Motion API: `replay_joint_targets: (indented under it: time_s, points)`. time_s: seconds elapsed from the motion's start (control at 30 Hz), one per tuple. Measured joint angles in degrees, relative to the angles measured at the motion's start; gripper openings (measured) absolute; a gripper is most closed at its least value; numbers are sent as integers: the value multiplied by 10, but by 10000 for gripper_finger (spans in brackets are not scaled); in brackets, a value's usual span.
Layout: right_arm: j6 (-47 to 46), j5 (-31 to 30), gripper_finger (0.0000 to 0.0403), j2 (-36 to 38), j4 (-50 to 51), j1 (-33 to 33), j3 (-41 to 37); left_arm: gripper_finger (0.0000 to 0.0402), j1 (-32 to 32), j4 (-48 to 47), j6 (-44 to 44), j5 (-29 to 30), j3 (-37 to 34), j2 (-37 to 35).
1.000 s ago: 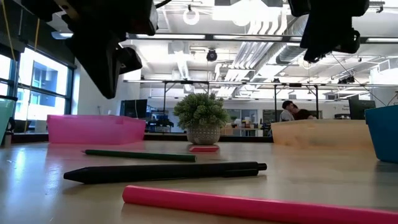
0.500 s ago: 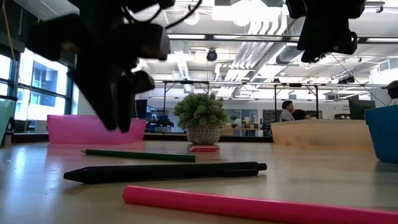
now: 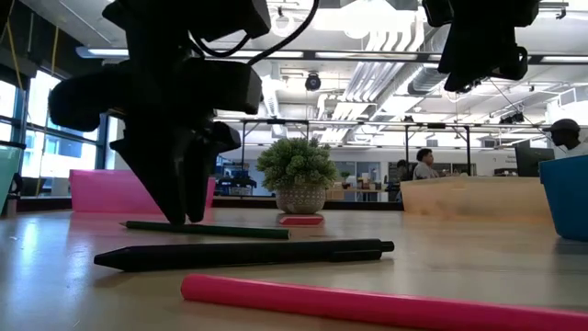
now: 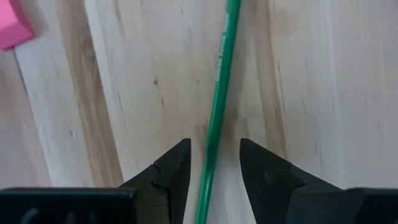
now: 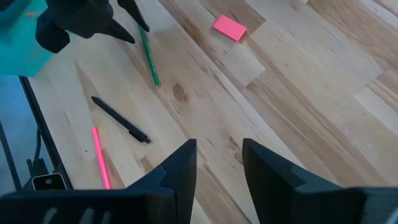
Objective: Sort crayons/erasers/pens/pencils in bins
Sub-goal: Put the green pencil into the green bin
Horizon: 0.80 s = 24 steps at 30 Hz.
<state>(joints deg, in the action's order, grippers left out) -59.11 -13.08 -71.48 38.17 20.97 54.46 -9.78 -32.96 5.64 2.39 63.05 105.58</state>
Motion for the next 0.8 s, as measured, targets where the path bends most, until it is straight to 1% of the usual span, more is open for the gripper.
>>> replay_joint_targets:
  time_s: [0.17, 0.37, 0.47, 0.7, 0.8]
  points:
    - [-4, -2, 121, 0, 0, 0, 0, 124, 0, -2, -13, -5, 0, 13]
    - [-4, -2, 121, 0, -1, 0, 0, 119, 0, -7, -9, -5, 5, 40]
    - [-4, -2, 121, 0, -1, 0, 0, 98, 0, -6, -8, -6, 5, 43]
    - [-4, -2, 121, 0, -1, 0, 0, 16, -1, -3, -8, -7, 4, 42]
    - [-4, -2, 121, 0, -1, 0, 0, 8, -1, -3, -2, -7, 3, 41]
